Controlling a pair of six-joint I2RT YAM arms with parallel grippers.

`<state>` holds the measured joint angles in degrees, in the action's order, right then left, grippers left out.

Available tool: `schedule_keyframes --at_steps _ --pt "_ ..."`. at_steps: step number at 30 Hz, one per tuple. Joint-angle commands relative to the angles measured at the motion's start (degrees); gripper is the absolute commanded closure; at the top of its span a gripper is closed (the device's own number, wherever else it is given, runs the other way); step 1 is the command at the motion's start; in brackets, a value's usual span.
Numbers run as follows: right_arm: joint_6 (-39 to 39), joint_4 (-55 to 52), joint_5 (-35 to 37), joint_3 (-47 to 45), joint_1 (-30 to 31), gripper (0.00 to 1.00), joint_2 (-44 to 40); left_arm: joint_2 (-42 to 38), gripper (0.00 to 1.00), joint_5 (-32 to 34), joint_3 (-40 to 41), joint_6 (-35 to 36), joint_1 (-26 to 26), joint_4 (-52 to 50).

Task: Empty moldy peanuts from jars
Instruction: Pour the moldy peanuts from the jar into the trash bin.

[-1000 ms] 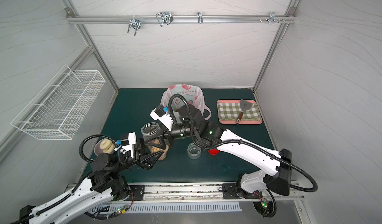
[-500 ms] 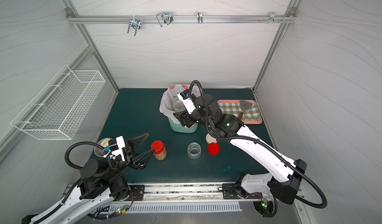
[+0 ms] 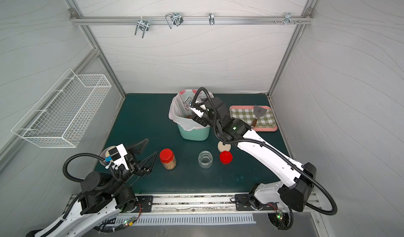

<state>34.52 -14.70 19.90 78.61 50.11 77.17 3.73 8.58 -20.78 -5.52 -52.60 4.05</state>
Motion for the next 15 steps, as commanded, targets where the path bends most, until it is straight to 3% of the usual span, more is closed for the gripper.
schedule_keyframes --at_steps 1,6,15 --pt "18.0 8.0 5.8 0.2 -0.2 1.00 3.9 -0.7 0.12 4.1 0.1 1.9 0.0 0.5" --pt "30.9 10.7 13.5 3.0 -0.3 1.00 11.3 -1.5 0.13 11.4 0.9 1.7 0.0 -0.7" --pt "45.1 14.2 19.5 5.3 -0.7 1.00 18.1 -3.4 0.13 13.2 1.5 2.1 0.0 -1.6"
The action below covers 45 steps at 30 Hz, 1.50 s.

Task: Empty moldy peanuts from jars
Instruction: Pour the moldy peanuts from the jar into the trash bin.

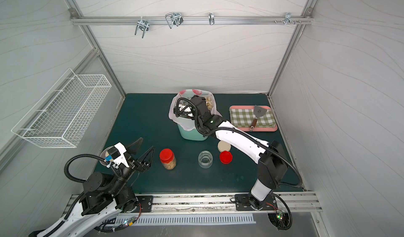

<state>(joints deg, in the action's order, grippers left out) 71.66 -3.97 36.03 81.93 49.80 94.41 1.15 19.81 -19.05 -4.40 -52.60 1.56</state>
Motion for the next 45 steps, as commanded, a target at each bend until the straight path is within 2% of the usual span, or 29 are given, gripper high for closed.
schedule_keyframes --at_steps 1,11,28,41,45 --pt "9.4 4.1 3.8 1.8 -0.3 1.00 1.2 -0.8 0.13 1.9 -0.3 1.1 0.0 0.8" --pt "16.7 6.5 4.9 2.6 -0.5 1.00 2.5 -0.4 0.13 1.7 -0.2 1.0 0.0 1.1" --pt "33.8 15.8 7.9 2.7 -1.5 1.00 4.7 -0.2 0.13 1.9 -0.4 1.1 0.0 0.7" --pt "36.4 17.6 7.5 2.7 -1.5 1.00 4.3 -0.6 0.13 2.0 -0.4 1.2 0.0 0.2" --pt "34.3 16.8 6.9 2.5 -1.5 1.00 3.2 -0.6 0.13 2.1 -0.4 1.2 0.0 0.0"
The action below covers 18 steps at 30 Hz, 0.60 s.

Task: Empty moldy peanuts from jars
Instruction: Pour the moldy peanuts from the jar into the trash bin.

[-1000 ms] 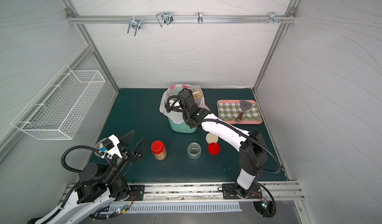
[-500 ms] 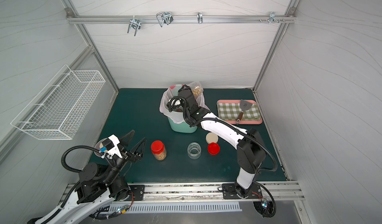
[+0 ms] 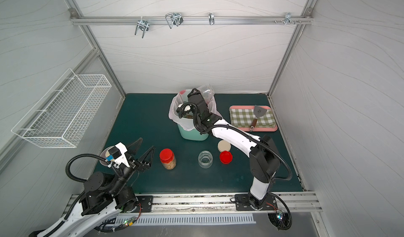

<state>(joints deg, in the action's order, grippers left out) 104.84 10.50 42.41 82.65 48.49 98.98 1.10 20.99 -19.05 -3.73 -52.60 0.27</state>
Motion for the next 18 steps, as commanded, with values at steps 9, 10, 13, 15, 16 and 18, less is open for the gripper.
schedule_keyframes --at_steps 9,10,13,15,16,18 --pt "-3.2 0.4 -0.3 1.1 -0.4 1.00 -2.5 -0.5 0.13 0.8 -0.5 0.5 0.0 1.3" --pt "-3.3 0.3 -0.4 1.2 -0.4 1.00 -2.6 -0.6 0.13 0.8 -0.5 0.5 0.0 1.2" --pt "-3.8 -0.2 -0.5 1.2 -0.4 1.00 -3.2 -0.6 0.13 0.8 -0.5 0.5 0.0 1.3" --pt "-4.1 -0.4 -0.4 1.1 -0.4 1.00 -3.6 -0.6 0.13 0.8 -0.5 0.5 0.0 1.2" --pt "-4.0 -0.5 -0.4 1.1 -0.4 1.00 -3.9 -0.6 0.14 0.8 -0.5 0.5 0.0 1.2" --pt "-4.0 -0.5 -0.4 1.1 -0.4 1.00 -3.9 -0.6 0.13 0.8 -0.5 0.4 0.0 1.2"
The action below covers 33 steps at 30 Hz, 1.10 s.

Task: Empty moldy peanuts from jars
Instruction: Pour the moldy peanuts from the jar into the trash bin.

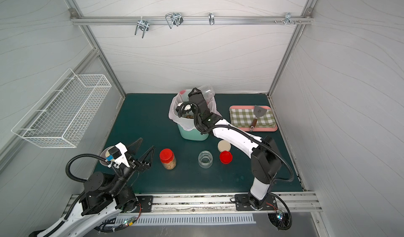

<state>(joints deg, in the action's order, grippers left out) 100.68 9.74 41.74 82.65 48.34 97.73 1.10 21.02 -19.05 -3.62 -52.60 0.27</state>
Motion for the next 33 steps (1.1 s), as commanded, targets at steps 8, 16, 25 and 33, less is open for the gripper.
schedule_keyframes --at_steps 8,16,25,33 --pt "0.8 0.1 0.2 1.2 -0.5 1.00 -3.8 -0.6 0.13 0.9 -0.5 0.5 0.0 1.2" --pt "2.1 -0.2 0.5 1.9 -1.3 1.00 -4.0 -0.6 0.13 1.0 -0.4 0.5 0.0 1.3" --pt "2.8 0.5 -0.1 1.8 -1.6 1.00 -4.3 -0.7 0.14 1.2 -0.3 0.7 0.0 1.0" --pt "4.2 1.4 0.4 0.3 -2.0 1.00 -4.1 -0.4 0.14 1.0 -0.1 0.6 0.0 1.5"
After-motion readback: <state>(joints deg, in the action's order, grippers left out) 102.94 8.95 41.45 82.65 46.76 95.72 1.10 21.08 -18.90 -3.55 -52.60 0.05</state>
